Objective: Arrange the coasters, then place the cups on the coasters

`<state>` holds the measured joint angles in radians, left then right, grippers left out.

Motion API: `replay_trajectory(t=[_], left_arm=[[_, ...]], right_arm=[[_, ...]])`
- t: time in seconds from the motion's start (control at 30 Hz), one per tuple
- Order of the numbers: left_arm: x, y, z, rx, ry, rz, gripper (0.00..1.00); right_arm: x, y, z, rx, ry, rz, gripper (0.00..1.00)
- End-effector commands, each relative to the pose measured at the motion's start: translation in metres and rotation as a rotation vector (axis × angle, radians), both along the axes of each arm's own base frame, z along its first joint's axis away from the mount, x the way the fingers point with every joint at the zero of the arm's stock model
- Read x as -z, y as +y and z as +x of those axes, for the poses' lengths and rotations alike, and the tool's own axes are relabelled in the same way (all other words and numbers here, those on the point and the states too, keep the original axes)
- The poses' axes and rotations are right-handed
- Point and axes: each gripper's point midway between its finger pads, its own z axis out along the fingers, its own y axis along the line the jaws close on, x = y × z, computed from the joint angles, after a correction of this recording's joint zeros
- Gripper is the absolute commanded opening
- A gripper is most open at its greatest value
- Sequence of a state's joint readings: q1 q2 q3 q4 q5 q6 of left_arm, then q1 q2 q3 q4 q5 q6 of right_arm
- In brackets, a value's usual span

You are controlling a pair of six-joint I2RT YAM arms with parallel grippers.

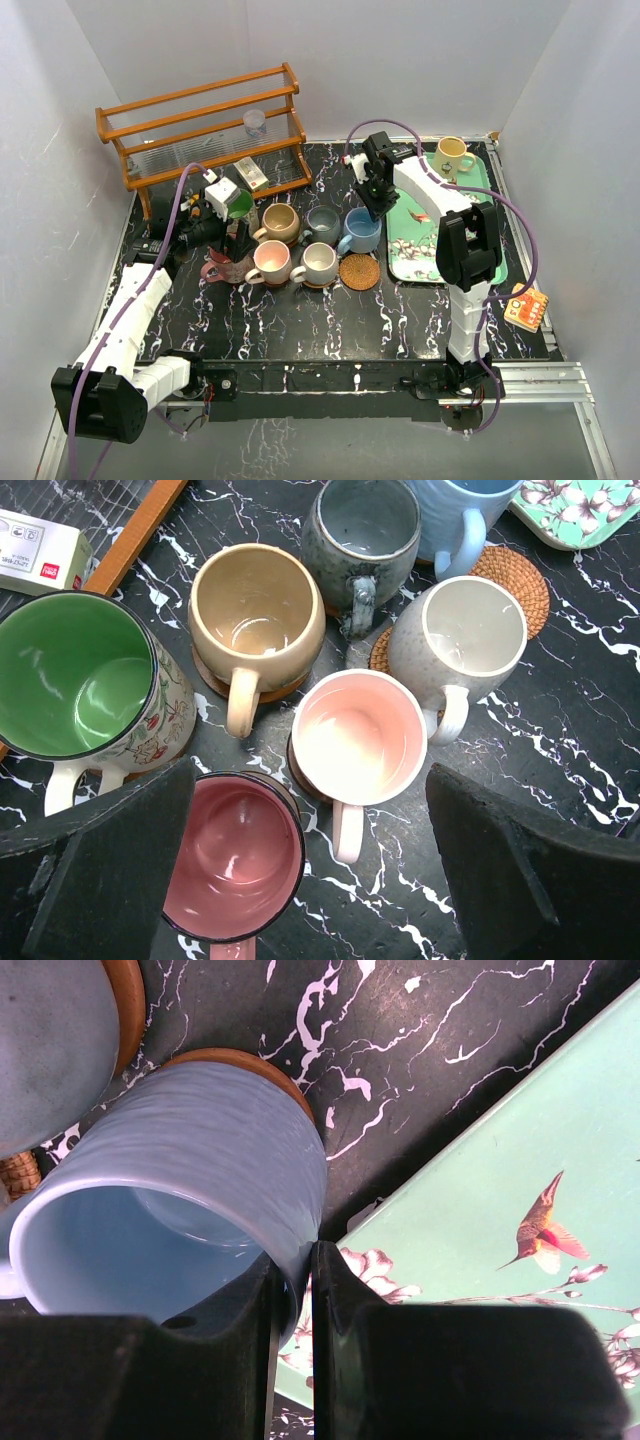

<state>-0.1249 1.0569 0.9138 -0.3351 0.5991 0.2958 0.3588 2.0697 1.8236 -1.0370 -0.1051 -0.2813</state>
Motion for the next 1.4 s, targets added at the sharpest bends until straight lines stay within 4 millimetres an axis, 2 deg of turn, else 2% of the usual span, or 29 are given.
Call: replay_trajectory(t=[0.0,0.67,1.37], left_arm=[[-0.006,-0.002,-0.003,0.024,-0.036,-0.021,0.99],[-0.005,-0.003,-0.005,0.03,-0.033,-0.027,0.99],[-0.006,-0.002,-0.006,0.031,-0.038,-0.031,0.99]], right_arm=[[-0.038,0.02,0.024,0.003,-0.126,0.094,0.0],[-0.027,0.022,0.018,0.003,-0.096,0.09,0.0],[-0.023,0.023,0.015,0.014,-0.089,0.071,0.12]])
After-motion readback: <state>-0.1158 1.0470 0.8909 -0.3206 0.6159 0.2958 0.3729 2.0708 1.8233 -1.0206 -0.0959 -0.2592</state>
